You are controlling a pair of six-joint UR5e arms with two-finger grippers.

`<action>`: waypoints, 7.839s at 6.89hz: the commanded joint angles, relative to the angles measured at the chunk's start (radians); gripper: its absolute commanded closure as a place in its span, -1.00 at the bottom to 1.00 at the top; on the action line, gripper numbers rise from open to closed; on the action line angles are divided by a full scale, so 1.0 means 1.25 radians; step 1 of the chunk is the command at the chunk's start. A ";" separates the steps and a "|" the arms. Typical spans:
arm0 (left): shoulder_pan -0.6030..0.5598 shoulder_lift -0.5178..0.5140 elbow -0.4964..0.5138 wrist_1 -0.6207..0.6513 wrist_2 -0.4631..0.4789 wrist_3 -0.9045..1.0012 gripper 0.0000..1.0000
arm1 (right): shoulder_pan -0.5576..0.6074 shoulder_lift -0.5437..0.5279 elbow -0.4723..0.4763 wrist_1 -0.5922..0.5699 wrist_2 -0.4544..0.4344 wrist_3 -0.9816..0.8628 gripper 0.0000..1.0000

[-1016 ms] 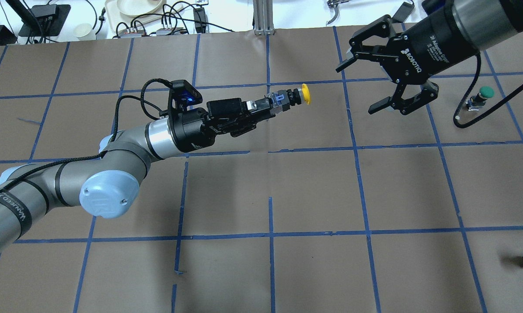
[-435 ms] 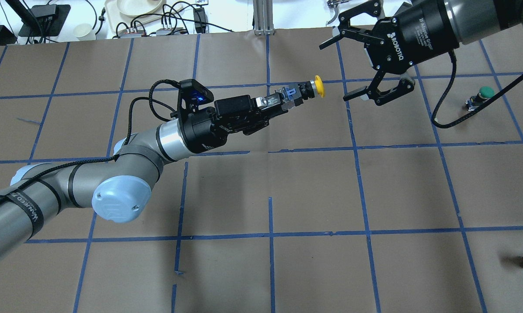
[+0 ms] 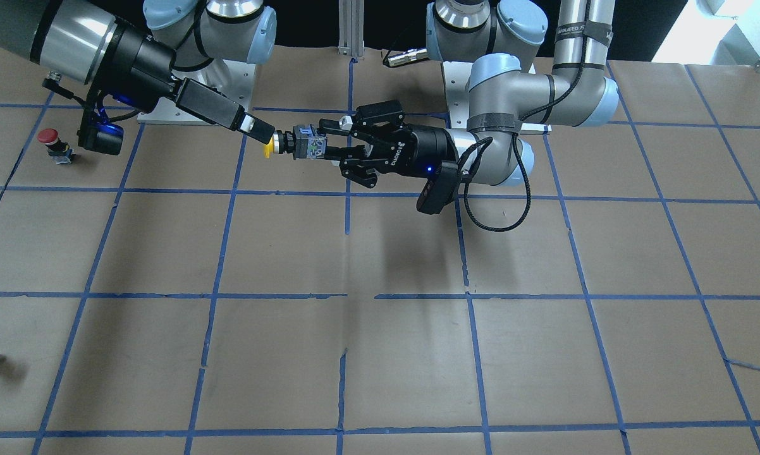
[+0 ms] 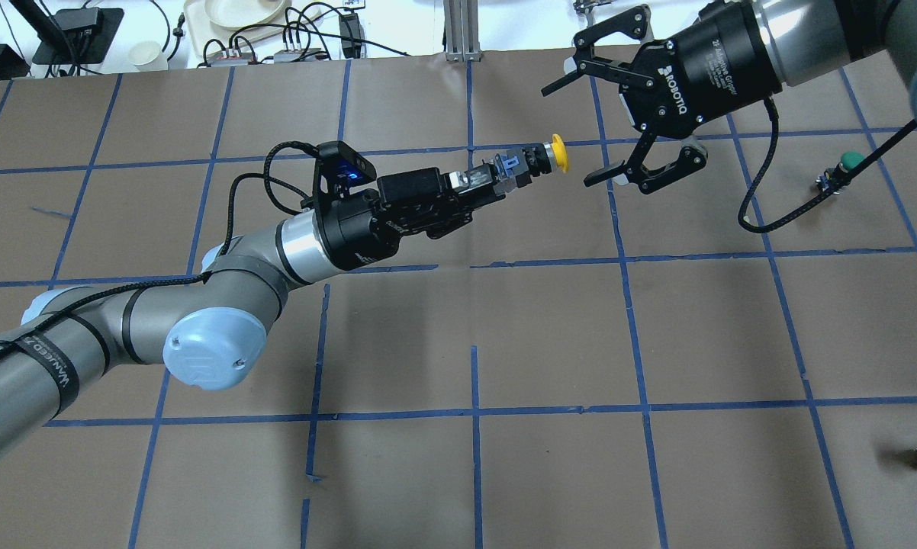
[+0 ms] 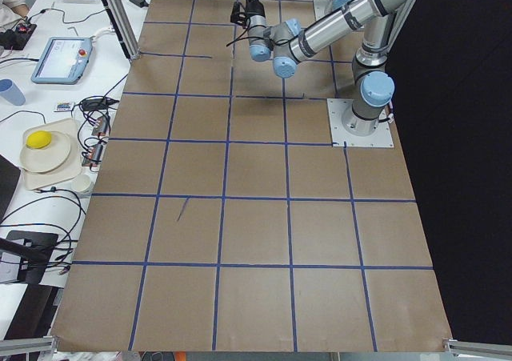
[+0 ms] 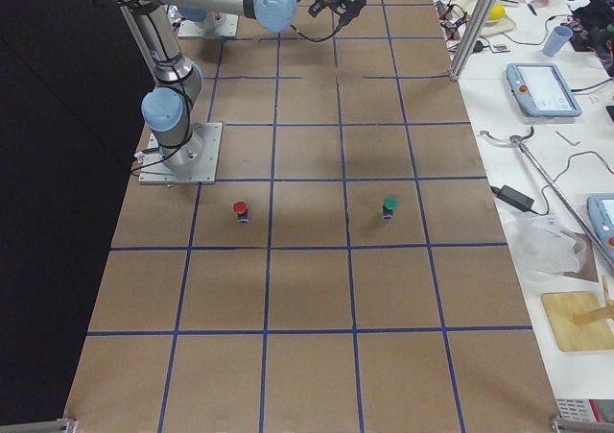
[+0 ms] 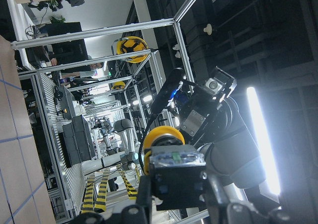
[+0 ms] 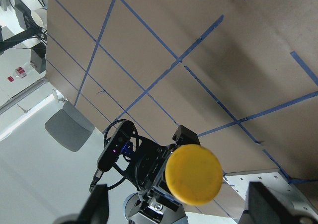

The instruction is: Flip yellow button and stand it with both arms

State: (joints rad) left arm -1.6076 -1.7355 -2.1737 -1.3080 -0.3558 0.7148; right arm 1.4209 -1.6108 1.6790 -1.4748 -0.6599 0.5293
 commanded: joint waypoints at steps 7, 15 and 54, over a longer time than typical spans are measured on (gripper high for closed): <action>0.000 0.002 -0.001 -0.005 0.001 -0.004 0.94 | 0.000 -0.007 0.046 -0.002 0.003 0.051 0.25; 0.011 0.024 0.043 0.009 0.108 -0.180 -0.99 | -0.045 0.000 0.002 -0.013 -0.091 0.033 0.41; 0.002 0.097 0.557 -0.204 1.520 -0.576 -1.00 | -0.243 -0.085 0.083 -0.154 -0.674 -1.051 -1.00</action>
State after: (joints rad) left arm -1.6044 -1.6131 -1.4769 -1.5619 1.5447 -0.0035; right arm 0.9817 -1.7005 1.8577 -1.8104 -1.4453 -1.1130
